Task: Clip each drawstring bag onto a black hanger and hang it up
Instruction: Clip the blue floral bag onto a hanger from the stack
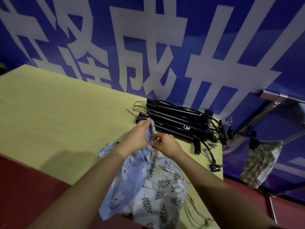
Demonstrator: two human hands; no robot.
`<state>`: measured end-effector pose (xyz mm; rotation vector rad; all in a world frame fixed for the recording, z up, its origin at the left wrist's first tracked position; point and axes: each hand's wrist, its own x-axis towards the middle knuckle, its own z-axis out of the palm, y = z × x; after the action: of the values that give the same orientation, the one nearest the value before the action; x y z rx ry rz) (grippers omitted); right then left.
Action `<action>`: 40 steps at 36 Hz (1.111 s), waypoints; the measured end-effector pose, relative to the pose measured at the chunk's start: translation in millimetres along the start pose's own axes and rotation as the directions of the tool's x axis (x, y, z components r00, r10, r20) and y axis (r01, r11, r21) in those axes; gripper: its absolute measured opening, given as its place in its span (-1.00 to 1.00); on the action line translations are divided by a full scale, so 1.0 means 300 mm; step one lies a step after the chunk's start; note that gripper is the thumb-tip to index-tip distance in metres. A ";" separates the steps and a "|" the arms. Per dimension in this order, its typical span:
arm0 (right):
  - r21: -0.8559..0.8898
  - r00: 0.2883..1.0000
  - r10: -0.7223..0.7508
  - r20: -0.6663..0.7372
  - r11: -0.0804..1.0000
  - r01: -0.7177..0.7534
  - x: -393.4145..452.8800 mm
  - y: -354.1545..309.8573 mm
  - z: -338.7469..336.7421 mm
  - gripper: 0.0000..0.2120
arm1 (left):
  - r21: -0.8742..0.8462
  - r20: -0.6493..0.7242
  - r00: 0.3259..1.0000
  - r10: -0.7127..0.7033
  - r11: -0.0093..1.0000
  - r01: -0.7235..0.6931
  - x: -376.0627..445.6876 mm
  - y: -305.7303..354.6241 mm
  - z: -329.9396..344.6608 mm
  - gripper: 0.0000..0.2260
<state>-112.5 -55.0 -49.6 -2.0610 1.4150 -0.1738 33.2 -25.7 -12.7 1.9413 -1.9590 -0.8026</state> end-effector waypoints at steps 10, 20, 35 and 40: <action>0.292 0.979 0.090 -0.183 0.956 -0.033 0.053 0.036 -0.103 -0.85 | 0.078 -0.162 0.982 -0.100 0.990 0.114 0.093 0.063 -0.034 -0.45; -0.192 0.977 0.206 -0.056 0.958 -0.213 0.209 0.229 -0.212 -0.61 | 0.100 -0.183 0.972 -0.146 0.981 0.167 0.217 0.106 0.028 -0.64; -0.595 0.996 0.087 0.010 0.801 -0.064 0.363 0.322 -0.189 -0.49 | 0.098 -0.162 0.968 -0.190 0.973 0.208 0.310 0.086 0.061 -0.70; -0.475 0.998 0.047 -0.052 0.877 -0.066 0.331 0.302 -0.193 -0.48 | 0.152 -0.160 0.973 -0.166 0.970 0.191 0.289 0.081 0.050 -0.65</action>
<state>-168.8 -187.2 -77.1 -2.4113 1.6666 0.1835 -1.0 -108.9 -27.7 2.2310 -1.8370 -0.5339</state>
